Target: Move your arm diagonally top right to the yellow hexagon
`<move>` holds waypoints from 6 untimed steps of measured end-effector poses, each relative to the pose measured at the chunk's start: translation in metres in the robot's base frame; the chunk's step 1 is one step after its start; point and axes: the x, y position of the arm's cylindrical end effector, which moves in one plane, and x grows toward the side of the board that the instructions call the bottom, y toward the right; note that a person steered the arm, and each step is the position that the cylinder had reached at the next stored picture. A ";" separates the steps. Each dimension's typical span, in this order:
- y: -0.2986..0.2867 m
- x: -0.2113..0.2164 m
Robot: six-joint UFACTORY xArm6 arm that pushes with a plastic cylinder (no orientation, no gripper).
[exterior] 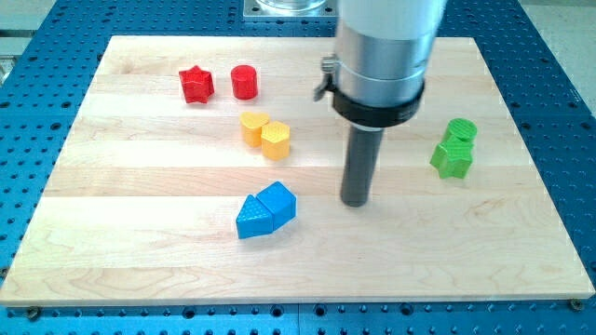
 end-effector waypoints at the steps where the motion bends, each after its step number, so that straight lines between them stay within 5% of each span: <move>1: 0.000 0.000; 4: -0.001 0.002; 6: 0.008 -0.034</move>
